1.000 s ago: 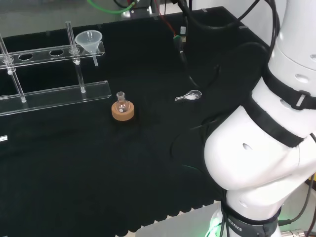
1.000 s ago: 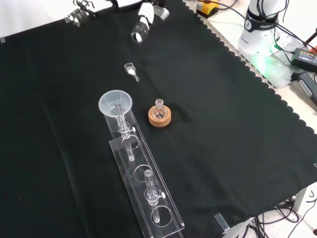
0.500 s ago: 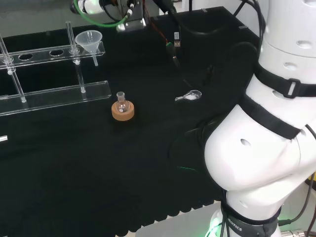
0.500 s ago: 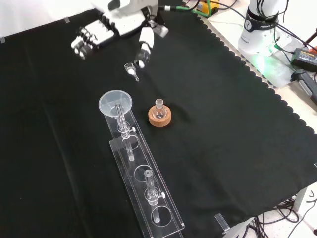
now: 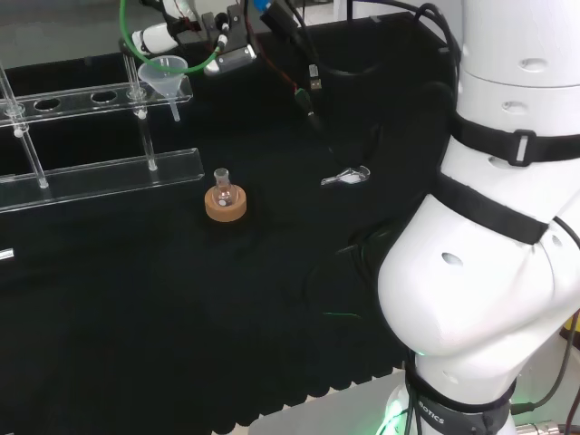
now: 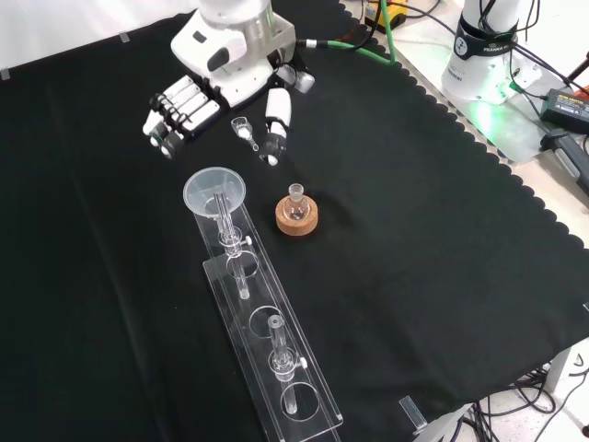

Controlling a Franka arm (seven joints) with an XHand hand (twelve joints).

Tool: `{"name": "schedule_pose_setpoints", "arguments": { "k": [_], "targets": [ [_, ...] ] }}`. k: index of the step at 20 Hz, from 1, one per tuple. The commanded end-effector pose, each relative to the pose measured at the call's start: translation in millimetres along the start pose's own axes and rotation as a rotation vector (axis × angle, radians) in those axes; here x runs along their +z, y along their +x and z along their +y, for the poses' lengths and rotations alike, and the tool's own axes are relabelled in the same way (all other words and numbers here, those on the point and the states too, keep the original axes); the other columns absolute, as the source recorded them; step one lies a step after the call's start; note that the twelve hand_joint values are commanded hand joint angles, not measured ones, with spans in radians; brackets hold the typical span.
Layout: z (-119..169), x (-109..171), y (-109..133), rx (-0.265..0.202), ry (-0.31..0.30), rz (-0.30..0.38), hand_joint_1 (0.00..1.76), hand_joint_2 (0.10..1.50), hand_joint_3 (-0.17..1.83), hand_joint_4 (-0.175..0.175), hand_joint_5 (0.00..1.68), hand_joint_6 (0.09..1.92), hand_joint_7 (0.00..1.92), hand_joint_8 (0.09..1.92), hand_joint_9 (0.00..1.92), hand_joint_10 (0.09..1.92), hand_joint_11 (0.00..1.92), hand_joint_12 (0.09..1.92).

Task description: Pick up the funnel from the transparent funnel stand.

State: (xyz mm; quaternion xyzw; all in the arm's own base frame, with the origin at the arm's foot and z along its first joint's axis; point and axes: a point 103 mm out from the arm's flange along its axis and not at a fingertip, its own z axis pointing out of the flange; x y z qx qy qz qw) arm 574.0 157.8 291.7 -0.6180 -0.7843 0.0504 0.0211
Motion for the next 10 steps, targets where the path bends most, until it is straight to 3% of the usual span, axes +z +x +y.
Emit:
{"name": "schedule_pose_setpoints", "arguments": {
  "k": [1,10],
  "targets": [
    [11,12,13,-0.006,0.047,-0.057,0.0,0.88,0.04,0.051,0.0,0.09,0.0,0.09,0.0,0.09,0.0,0.58],
    [19,34,22,-0.019,0.109,-0.109,0.0,0.88,0.04,0.051,0.0,0.09,0.0,0.09,0.0,0.09,0.0,0.59]
  ]
}}
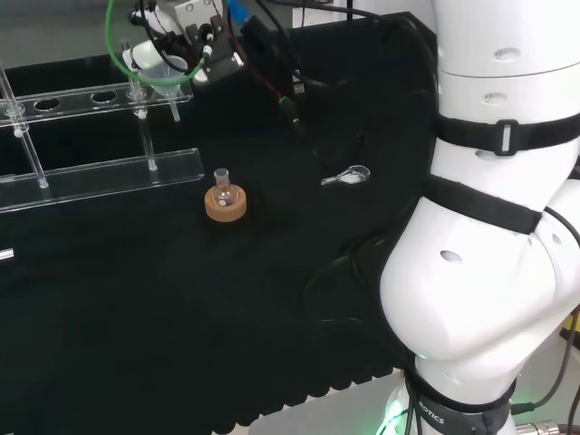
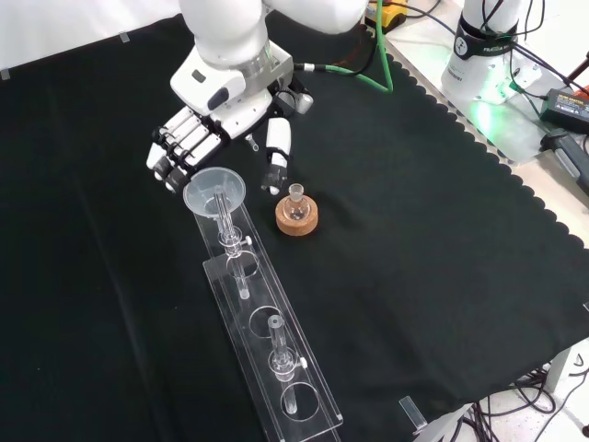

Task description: Pick up the funnel from the transparent funnel stand.

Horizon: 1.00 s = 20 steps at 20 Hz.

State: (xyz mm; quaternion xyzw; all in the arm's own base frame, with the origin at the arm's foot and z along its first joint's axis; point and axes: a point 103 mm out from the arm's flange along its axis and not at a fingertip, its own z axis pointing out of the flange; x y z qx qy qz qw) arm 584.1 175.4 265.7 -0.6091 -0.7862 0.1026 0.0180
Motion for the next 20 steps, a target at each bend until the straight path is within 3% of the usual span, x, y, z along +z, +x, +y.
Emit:
{"name": "schedule_pose_setpoints", "arguments": {
  "k": [1,8,14,20],
  "targets": [
    [3,10,9,-0.002,0.034,-0.034,0.0,0.88,0.04,0.051,0.0,0.09,0.0,0.09,0.0,0.09,0.0,0.59],
    [4,15,9,-0.001,0.05,-0.026,0.0,0.88,0.04,0.051,0.0,0.09,0.0,0.09,0.0,0.09,0.0,0.63],
    [8,25,4,-0.001,0.06,-0.006,0.0,0.88,0.03,0.035,0.0,0.09,0.0,0.09,0.0,0.09,0.0,1.22],
    [18,38,0,0.01,0.094,-0.006,0.0,0.88,0.03,0.011,0.0,0.09,0.0,0.09,0.04,0.09,0.0,1.43]
  ]
}}
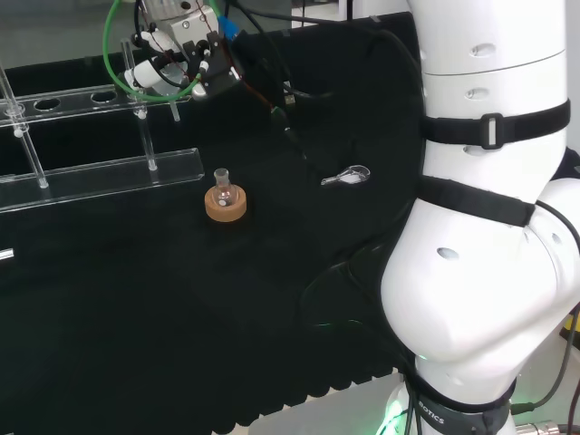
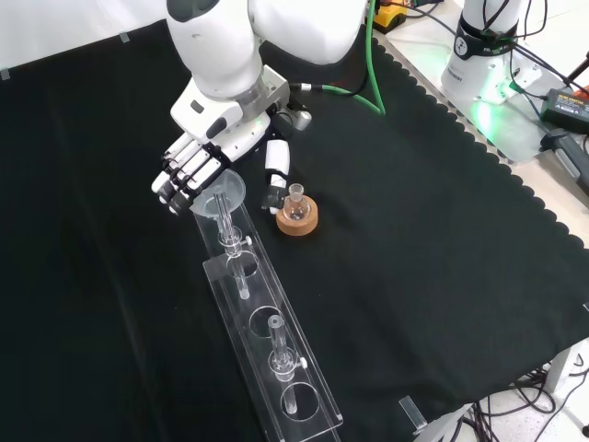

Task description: Pick up the funnel from the transparent funnel stand.

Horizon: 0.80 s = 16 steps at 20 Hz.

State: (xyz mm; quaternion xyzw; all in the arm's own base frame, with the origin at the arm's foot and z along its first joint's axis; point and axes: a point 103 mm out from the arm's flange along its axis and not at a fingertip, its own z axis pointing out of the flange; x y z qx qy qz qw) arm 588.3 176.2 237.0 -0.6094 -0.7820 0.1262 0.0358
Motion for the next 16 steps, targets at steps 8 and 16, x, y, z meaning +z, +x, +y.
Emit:
{"name": "schedule_pose_setpoints", "arguments": {
  "k": [8,16],
  "targets": [
    [17.7,19.8,-5.4,0.015,0.069,-0.023,0.0,0.88,0.03,0.005,0.0,0.09,0.0,0.09,0.04,0.09,0.0,1.44],
    [17.9,17.7,-9.9,0.022,0.049,-0.027,0.0,0.87,0.03,-0.026,0.08,0.09,0.0,0.09,0.0,0.49,0.0,1.59]
  ]
}}
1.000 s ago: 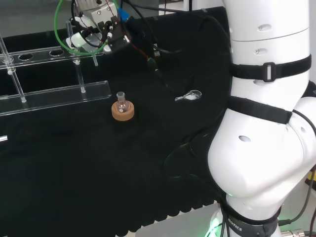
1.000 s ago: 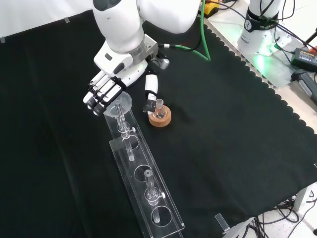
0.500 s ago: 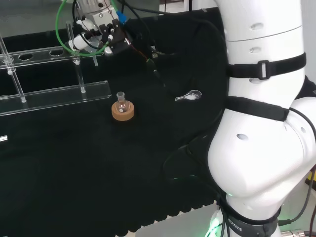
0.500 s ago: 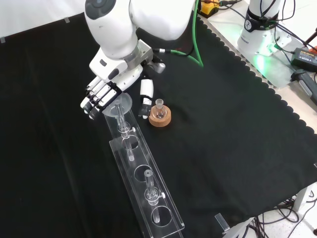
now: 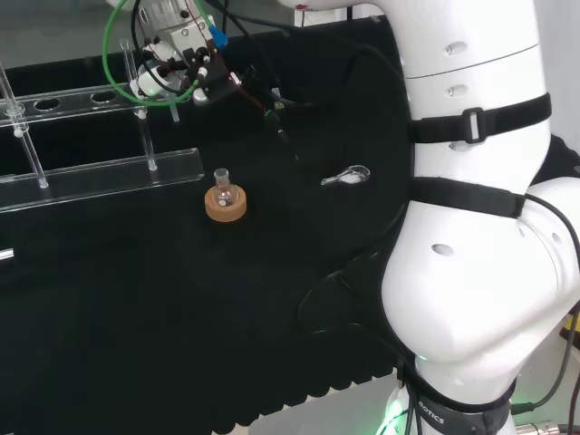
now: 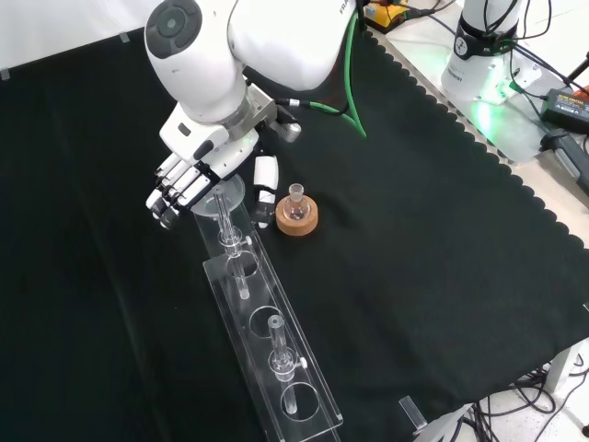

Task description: Pick up the funnel from the transparent funnel stand.

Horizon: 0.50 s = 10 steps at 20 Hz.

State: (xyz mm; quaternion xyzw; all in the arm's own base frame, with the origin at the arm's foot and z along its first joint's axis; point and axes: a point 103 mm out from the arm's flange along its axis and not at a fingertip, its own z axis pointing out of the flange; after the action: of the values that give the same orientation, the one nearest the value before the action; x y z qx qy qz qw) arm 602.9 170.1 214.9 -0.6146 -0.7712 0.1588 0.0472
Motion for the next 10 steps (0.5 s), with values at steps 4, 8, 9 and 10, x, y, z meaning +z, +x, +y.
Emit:
{"name": "schedule_pose_setpoints", "arguments": {
  "k": [4,8,9,10],
  "targets": [
    [-3.1,-5.2,-10.0,0.011,-0.034,-0.019,0.0,0.87,0.03,-0.071,0.16,0.09,0.02,0.3,0.04,0.96,0.16,1.56],
    [-2.8,-5.0,-10.7,0.016,-0.037,-0.013,0.0,0.87,0.04,-0.112,0.19,0.09,0.0,0.7,0.17,1.04,0.27,1.51],
    [-1.8,-4.6,-10.6,0.018,-0.033,-0.01,0.0,0.88,0.04,-0.124,0.2,0.09,0.0,0.78,0.21,1.04,0.31,1.49],
    [-2.5,-4.5,-12.2,0.02,-0.036,-0.003,0.0,0.88,0.04,-0.136,0.21,0.09,0.0,0.86,0.25,1.05,0.35,1.48]
  ]
}}
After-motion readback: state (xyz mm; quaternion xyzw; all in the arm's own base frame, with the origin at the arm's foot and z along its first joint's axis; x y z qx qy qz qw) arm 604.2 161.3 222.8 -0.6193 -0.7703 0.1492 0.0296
